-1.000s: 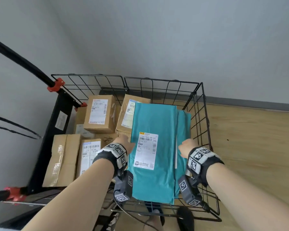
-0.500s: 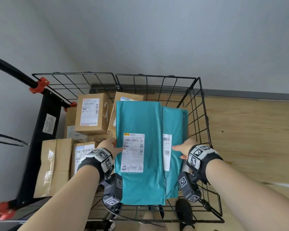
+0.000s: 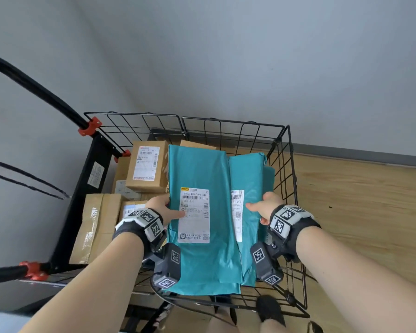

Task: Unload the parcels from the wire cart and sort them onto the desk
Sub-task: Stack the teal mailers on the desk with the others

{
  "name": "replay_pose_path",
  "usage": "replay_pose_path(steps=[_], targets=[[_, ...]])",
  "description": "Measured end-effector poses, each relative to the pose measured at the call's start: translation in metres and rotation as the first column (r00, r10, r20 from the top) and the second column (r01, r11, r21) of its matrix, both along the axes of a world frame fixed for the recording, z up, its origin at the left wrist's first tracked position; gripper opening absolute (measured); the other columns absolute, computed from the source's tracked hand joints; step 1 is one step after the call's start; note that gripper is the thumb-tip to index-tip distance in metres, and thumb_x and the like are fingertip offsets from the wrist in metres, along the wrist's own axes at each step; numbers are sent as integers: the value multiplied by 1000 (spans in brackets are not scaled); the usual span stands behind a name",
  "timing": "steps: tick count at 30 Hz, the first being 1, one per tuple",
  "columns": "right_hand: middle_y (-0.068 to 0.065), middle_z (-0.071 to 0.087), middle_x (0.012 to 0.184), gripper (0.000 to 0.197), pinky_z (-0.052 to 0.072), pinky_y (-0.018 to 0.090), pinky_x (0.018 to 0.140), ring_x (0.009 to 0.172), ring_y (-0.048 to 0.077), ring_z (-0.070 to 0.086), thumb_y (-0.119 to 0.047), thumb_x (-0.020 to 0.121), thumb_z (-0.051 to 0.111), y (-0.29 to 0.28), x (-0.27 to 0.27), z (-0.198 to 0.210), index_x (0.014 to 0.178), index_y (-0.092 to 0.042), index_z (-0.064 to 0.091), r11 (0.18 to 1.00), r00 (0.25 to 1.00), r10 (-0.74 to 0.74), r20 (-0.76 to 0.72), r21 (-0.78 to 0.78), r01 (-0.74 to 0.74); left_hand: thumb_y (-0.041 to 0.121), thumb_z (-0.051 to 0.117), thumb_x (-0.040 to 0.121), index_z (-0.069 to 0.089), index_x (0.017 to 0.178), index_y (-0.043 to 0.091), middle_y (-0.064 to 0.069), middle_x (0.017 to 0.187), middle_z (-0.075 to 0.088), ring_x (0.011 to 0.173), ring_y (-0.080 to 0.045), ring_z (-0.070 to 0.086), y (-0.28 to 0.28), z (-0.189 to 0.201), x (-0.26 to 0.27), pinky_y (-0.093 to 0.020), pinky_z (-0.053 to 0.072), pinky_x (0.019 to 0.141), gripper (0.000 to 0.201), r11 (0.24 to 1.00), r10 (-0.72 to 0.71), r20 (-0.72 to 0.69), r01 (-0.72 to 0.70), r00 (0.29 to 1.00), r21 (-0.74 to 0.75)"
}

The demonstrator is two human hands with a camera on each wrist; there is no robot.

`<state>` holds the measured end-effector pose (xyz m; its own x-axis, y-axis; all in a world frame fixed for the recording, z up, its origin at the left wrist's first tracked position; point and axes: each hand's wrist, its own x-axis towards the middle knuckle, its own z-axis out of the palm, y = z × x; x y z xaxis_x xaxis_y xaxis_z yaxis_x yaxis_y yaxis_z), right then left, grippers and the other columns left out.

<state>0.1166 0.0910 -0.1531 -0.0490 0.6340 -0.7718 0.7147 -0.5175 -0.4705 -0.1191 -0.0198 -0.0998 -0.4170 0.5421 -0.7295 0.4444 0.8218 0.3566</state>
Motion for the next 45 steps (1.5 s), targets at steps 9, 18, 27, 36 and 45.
replay_pose_path(steps=[9, 18, 27, 36, 45], targets=[[14, 64, 95, 33, 49, 36, 65, 78, 29, 60, -26, 78, 74, 16, 13, 69, 96, -2, 60, 972, 980, 147, -132, 202, -118, 34, 71, 81, 54, 97, 13, -1, 92, 60, 84, -21, 60, -30, 80, 39, -33, 53, 76, 31, 986, 101, -196, -72, 976, 150], [12, 67, 92, 25, 50, 36, 69, 73, 26, 60, -23, 81, 71, 12, 18, 160, 93, -4, 61, 866, 863, 369, -345, 464, -185, 27, 70, 83, 60, 105, 14, 1, 94, 63, 77, -15, 60, -107, 169, 94, -24, 49, 64, 28, 778, 557, -241, -397, 795, 487], [11, 70, 94, 17, 55, 43, 85, 87, 28, 67, -21, 84, 67, -80, -28, 226, 94, -8, 67, 720, 636, 655, -407, 590, -365, 23, 67, 86, 61, 111, 13, -5, 110, 68, 81, -16, 60, -251, 222, 129, -26, 50, 71, 28, 544, 825, -280, -557, 491, 628], [14, 68, 106, 29, 51, 38, 90, 97, 30, 65, -18, 88, 63, -230, -85, 245, 110, 0, 65, 554, 385, 831, -401, 651, -519, 21, 66, 86, 60, 114, 11, -6, 115, 67, 102, -22, 64, -416, 234, 168, -29, 50, 86, 30, 327, 944, -271, -667, 190, 670], [22, 66, 110, 30, 46, 38, 91, 103, 36, 61, -18, 92, 56, -401, -127, 244, 110, 5, 65, 418, 279, 908, -312, 686, -595, 18, 66, 86, 61, 113, 9, -7, 115, 67, 103, -24, 64, -588, 225, 178, -32, 51, 92, 29, 170, 975, -220, -721, 25, 672]])
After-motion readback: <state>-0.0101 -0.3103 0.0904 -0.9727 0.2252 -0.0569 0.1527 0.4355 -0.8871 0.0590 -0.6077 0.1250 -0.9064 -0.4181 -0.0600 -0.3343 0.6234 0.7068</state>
